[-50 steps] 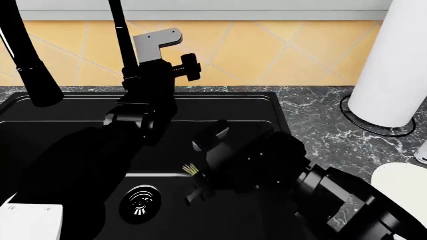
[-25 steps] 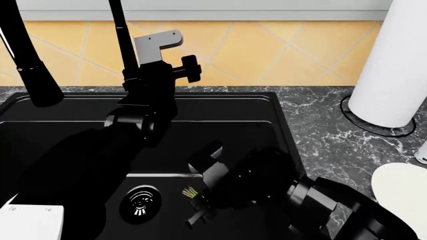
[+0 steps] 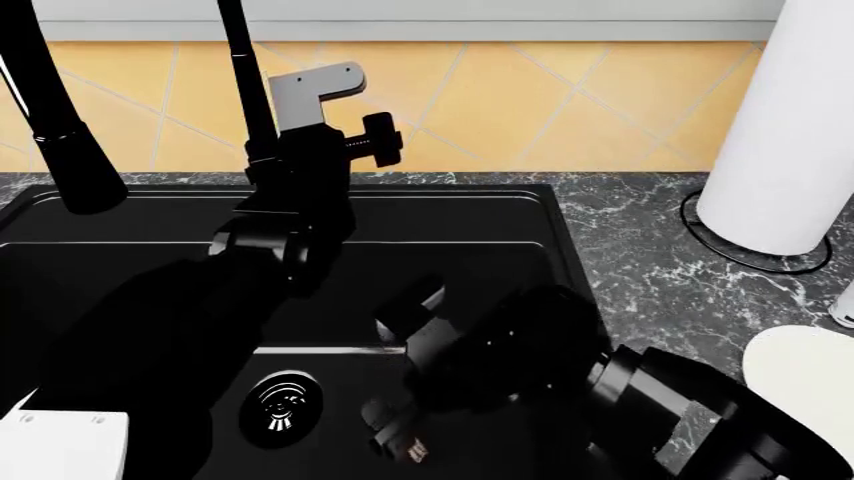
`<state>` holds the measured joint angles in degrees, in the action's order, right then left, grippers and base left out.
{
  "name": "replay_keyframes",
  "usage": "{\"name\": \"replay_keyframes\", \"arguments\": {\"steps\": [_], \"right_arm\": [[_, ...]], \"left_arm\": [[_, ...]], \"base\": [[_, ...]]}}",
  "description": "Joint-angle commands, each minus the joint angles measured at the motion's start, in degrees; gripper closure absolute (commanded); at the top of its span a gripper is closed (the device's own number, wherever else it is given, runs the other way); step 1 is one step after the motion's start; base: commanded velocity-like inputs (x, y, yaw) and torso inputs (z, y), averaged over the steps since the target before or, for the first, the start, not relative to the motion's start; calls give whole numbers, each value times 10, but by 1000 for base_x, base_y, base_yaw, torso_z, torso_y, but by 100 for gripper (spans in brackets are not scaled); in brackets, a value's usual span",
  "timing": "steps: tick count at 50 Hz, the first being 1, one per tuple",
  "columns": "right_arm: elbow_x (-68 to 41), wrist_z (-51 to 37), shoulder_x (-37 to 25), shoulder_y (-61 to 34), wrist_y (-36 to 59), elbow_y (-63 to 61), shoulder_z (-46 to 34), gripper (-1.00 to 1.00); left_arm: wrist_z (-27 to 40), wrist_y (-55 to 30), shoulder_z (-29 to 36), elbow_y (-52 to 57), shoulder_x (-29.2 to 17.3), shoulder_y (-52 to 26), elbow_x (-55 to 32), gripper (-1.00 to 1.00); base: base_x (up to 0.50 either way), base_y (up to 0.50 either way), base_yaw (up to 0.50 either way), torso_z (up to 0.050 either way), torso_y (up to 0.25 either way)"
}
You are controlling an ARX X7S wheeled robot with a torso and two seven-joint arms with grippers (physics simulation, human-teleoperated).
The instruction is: Pick the asparagus from the counter and place it in the sink. Then turn on the sink faucet.
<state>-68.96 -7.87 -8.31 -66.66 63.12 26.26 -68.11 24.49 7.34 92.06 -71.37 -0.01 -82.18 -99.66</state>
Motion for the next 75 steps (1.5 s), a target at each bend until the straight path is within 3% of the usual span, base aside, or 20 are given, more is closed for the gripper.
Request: {"name": "replay_keyframes", "arguments": {"steps": [1, 17, 23, 42, 62, 75], "right_arm": [[-42, -40, -36, -20, 19, -59, 42, -100], [-117, -152, -96, -39, 66, -154, 97, -100], [-202, -251, -149, -37, 87, -224, 149, -100], [-313, -386, -246, -65, 70, -317, 230, -100], [-122, -365, -327, -21, -57, -420, 279, -100], [-127, -379, -353, -4, -90, -425, 311, -100]], "left_arm": [[0, -1, 1, 0, 0, 0, 0, -100], [-5, 1, 1, -1, 0, -4, 3, -100], [-6, -1, 0, -7, 0, -6, 0, -100], [-3, 0, 1, -3, 0, -5, -1, -100], [0, 1, -1, 5, 0, -5, 6, -100], [10, -7, 0, 11, 0, -7, 24, -100]], "base": [[0, 0, 0, 0, 0], [0, 0, 0, 0, 0], [0, 0, 0, 0, 0], [0, 0, 0, 0, 0], [0, 0, 0, 0, 0], [0, 0, 0, 0, 0]]}}
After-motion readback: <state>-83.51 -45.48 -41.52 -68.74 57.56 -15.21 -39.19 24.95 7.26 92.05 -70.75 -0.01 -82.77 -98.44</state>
